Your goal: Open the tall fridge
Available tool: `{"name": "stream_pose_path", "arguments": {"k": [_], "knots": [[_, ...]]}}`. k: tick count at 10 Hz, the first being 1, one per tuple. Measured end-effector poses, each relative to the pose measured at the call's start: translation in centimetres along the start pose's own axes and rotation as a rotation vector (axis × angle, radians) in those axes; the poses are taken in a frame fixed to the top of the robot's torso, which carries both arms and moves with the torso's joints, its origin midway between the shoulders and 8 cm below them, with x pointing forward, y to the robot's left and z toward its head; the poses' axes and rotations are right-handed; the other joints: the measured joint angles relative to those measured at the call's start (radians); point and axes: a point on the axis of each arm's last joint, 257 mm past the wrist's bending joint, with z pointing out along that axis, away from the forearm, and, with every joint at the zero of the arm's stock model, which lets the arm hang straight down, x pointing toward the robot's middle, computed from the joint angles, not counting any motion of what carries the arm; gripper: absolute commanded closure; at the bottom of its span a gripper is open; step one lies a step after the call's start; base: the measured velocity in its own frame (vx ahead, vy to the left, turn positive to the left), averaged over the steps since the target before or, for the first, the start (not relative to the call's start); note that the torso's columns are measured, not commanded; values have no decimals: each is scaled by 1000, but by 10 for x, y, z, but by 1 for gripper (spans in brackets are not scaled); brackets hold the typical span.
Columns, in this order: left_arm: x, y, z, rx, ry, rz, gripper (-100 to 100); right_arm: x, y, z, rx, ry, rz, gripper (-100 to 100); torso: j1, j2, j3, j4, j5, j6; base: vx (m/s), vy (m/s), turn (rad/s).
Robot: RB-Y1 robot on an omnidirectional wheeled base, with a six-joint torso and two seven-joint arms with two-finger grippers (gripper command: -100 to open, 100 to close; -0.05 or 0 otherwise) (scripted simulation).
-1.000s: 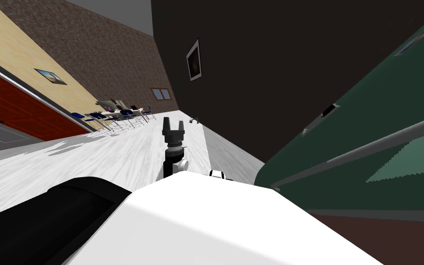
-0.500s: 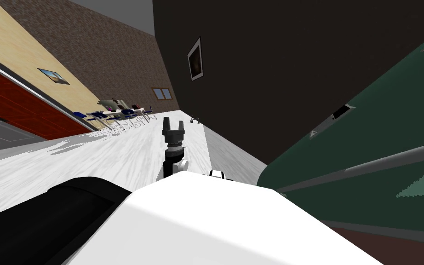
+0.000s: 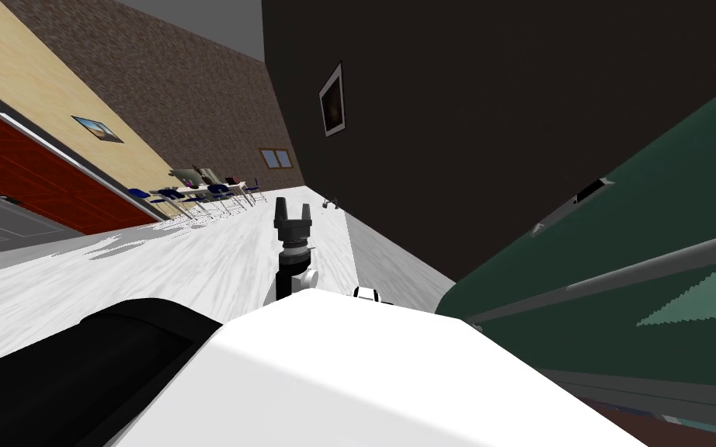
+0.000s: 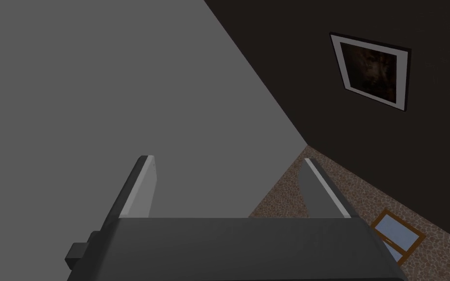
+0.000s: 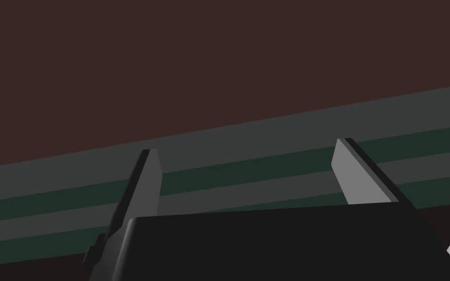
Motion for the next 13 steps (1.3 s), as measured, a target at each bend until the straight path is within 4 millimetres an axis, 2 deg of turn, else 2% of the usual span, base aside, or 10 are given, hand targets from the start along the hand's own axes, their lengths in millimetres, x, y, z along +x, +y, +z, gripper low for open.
{"name": "stream_pose_path", "arguments": {"k": [2,4,5,8,11,13], "knots": [[0,0,0,0,0,0,0,-8,-13,2,10,1,-63,-100,-2,4,3,2,-2,4,48,48,44],[0,0,0,0,0,0,0,-12,-12,4,-6,-1,-93,-100,-13,14,11,7,-6,9,-1,35,-25],[0,0,0,0,0,0,0,-13,-9,4,-14,-2,-91,100,-15,20,16,9,-9,12,-4,23,-14],[0,0,0,0,0,0,0,-6,-11,-1,-12,22,-90,100,-6,19,19,9,-8,15,194,83,-61],[0,0,0,0,0,0,0,14,-12,-10,-10,79,-87,100,-11,17,14,7,-8,10,262,143,-53],[0,0,0,0,0,0,0,28,-15,-16,-6,120,-89,100,-10,20,18,10,-9,14,259,154,-55]]}}
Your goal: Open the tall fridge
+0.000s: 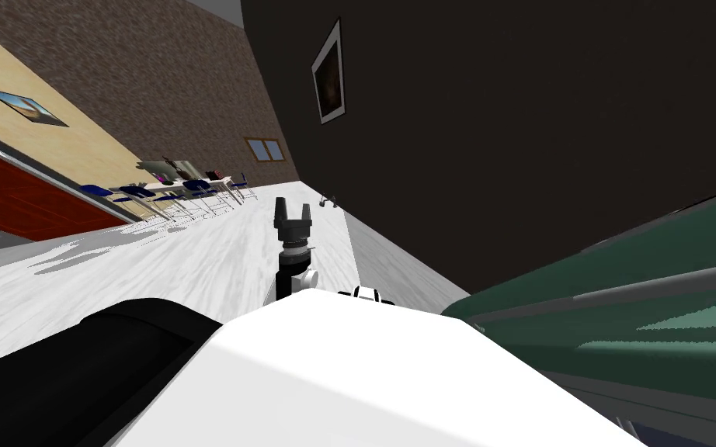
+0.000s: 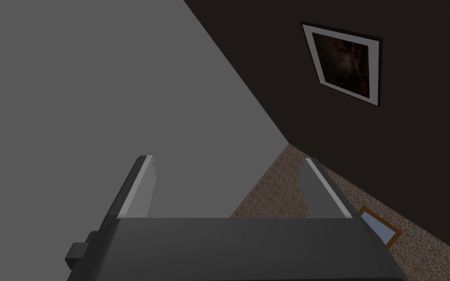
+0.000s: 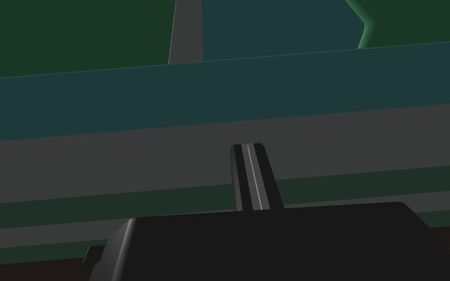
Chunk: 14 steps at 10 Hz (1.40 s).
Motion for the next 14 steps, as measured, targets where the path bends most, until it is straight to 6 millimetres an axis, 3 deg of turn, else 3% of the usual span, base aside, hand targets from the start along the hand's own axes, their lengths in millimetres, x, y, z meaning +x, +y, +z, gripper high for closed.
{"name": "stream_pose_path", "arguments": {"k": [8,9,14], "knots": [[0,0,0,0,0,0,0,50,-9,-28,17,141,-2,100,6,7,6,3,1,2,257,120,-45],[0,0,0,0,0,0,0,51,-9,-28,18,143,-2,-100,2,14,10,5,0,2,156,29,-26],[0,0,0,0,0,0,0,77,-19,-44,29,216,-4,-100,5,6,5,2,1,2,226,25,-24]]}}
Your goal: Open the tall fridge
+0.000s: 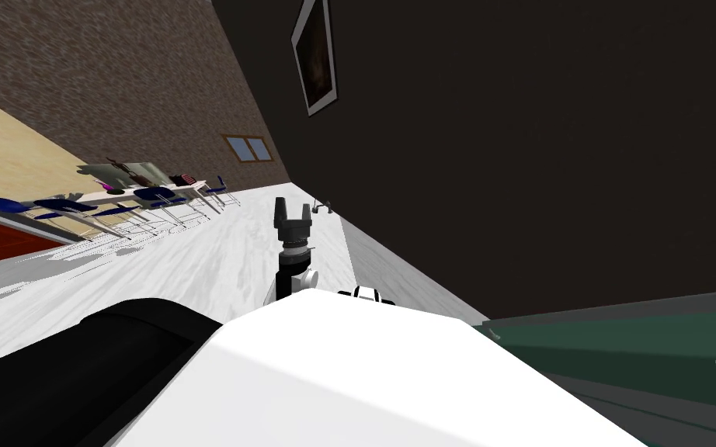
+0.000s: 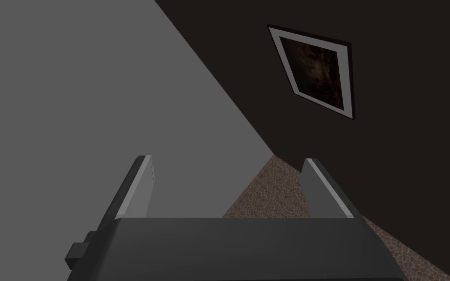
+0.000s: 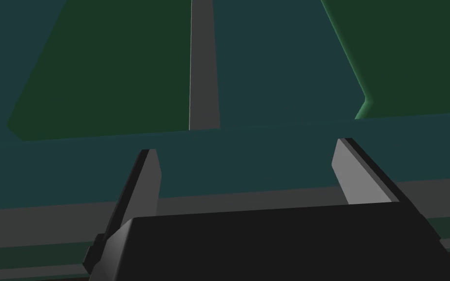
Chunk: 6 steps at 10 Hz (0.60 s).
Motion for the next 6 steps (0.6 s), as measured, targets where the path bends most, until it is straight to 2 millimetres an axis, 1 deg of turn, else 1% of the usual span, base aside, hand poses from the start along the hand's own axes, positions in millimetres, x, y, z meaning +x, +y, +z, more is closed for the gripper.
{"name": "stream_pose_path", "arguments": {"k": [1,4,5,6], "knots": [[0,0,0,0,0,0,0,6,-3,-2,3,16,-1,-100,0,0,0,0,0,0,229,45,-28],[0,0,0,0,0,0,0,24,-9,-12,13,64,-1,-100,-1,0,0,0,0,0,274,52,-25],[0,0,0,0,0,0,0,30,-12,-14,15,82,-5,-100,-1,0,0,0,-1,0,126,27,-7],[0,0,0,0,0,0,0,31,-13,-14,16,83,-3,-100,-2,8,4,2,-1,0,28,6,4]]}}
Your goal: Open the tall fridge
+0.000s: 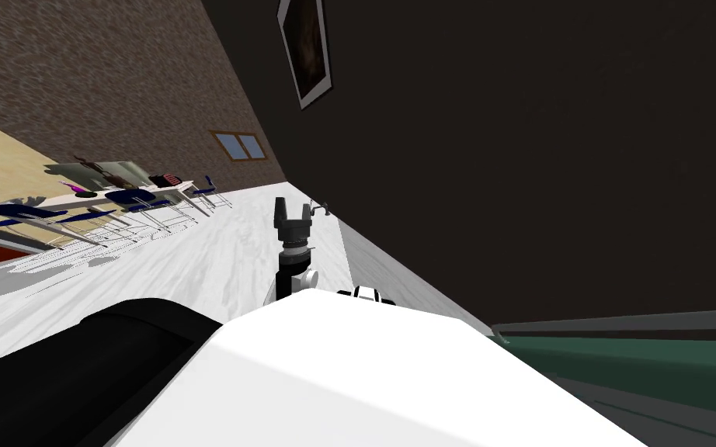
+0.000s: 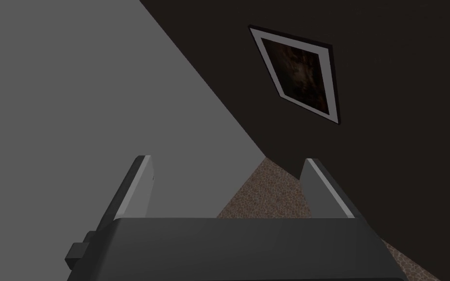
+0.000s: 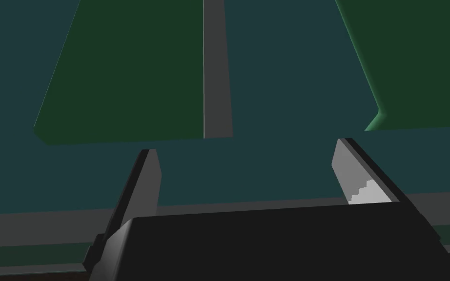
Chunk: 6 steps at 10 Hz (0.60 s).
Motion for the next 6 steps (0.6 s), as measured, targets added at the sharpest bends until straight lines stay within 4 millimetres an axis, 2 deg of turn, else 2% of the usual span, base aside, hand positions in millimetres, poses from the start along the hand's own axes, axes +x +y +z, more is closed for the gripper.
{"name": "stream_pose_path", "arguments": {"k": [1,2,6], "knots": [[0,0,0,0,0,0,0,0,0,0,0,-1,-1,100,-1,4,3,2,0,0,17,3,2],[0,0,0,0,0,0,0,0,0,0,0,-1,-1,100,0,2,2,1,0,1,130,27,-2],[0,0,0,0,0,0,0,30,-2,-16,0,82,-1,100,1,-15,-9,-4,0,0,301,9,-4]]}}
